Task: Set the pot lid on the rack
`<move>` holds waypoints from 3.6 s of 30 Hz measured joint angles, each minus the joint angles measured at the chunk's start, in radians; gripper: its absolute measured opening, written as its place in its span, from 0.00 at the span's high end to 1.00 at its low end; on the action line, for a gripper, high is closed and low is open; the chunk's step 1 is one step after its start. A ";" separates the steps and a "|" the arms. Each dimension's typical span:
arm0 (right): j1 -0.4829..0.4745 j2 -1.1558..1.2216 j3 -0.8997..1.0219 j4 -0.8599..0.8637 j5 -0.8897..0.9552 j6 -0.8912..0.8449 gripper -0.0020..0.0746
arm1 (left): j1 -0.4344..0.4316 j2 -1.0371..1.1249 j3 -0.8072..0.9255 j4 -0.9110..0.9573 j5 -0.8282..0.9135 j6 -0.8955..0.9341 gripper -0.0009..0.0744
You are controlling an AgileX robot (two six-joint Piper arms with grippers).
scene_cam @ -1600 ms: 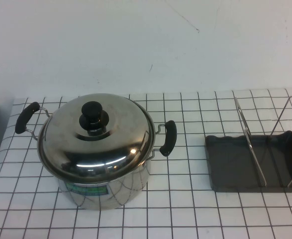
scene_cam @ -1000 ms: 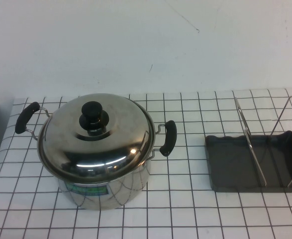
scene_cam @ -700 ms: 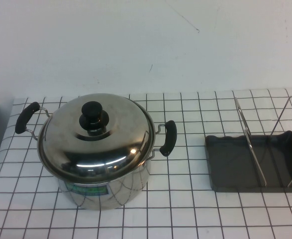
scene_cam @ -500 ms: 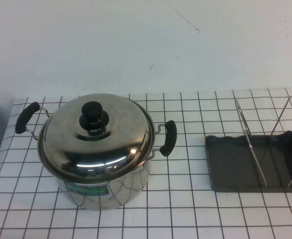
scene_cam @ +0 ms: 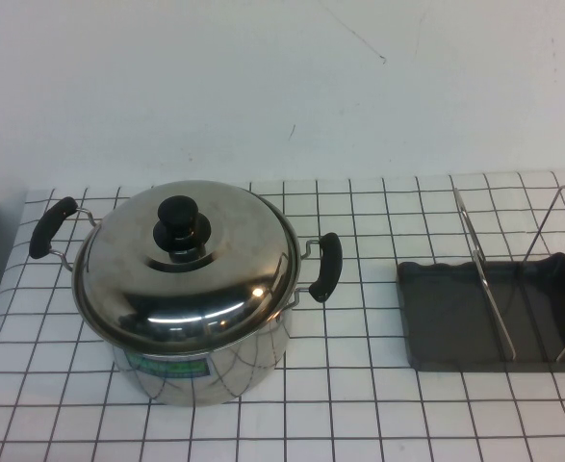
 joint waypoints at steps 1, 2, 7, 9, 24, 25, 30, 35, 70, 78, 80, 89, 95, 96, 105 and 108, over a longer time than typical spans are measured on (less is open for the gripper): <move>0.000 0.000 0.000 0.000 0.000 0.000 0.77 | 0.000 0.000 0.000 0.000 0.000 0.000 0.99; 0.000 0.000 0.000 0.000 0.000 0.000 0.77 | 0.000 0.000 0.000 0.000 0.000 0.000 0.99; 0.000 0.000 0.000 -0.023 0.000 0.000 0.77 | 0.000 0.000 0.000 0.006 0.000 0.000 0.99; 0.000 0.000 0.000 -0.025 0.000 0.000 0.77 | 0.000 0.000 0.000 0.008 0.000 0.000 0.99; 0.000 0.000 0.000 -0.027 0.000 0.000 0.77 | 0.000 0.000 0.000 0.010 0.000 0.004 0.99; 0.000 0.000 0.000 -0.027 0.000 0.000 0.77 | 0.000 0.000 0.000 0.010 0.000 0.004 0.99; 0.000 0.000 0.000 -0.029 0.000 0.000 0.77 | 0.000 0.000 0.000 0.010 0.000 0.004 0.99; 0.000 0.000 0.000 -0.031 0.000 0.000 0.77 | 0.000 0.000 0.000 0.010 0.000 0.004 0.99; 0.000 0.000 0.002 -0.253 -1.213 -0.016 0.77 | 0.000 -0.006 0.004 0.015 -1.243 0.004 0.99; 0.000 0.000 0.002 -0.220 -1.224 -0.016 0.77 | 0.000 -0.006 0.004 0.032 -1.295 0.004 0.99; 0.000 0.000 0.002 -0.218 -1.226 -0.016 0.77 | 0.000 -0.006 0.004 0.032 -1.295 0.002 0.99; 0.000 0.000 0.002 -0.200 -1.317 -0.016 0.77 | 0.000 -0.006 0.004 0.025 -1.119 -0.008 0.99; 0.000 0.000 0.002 -0.196 -1.357 -0.016 0.77 | 0.000 -0.006 0.004 0.022 -0.984 -0.091 0.99; 0.000 0.000 0.002 -0.194 -1.358 -0.016 0.77 | 0.000 -0.006 0.004 0.022 -0.971 -0.113 0.99; 0.000 0.000 0.002 -0.117 -1.286 -0.041 0.77 | 0.000 -0.006 0.004 0.064 -0.868 -0.169 0.99; 0.000 0.000 0.002 -0.077 -1.223 -0.045 0.77 | 0.000 -0.006 0.004 0.070 -0.837 -0.171 0.99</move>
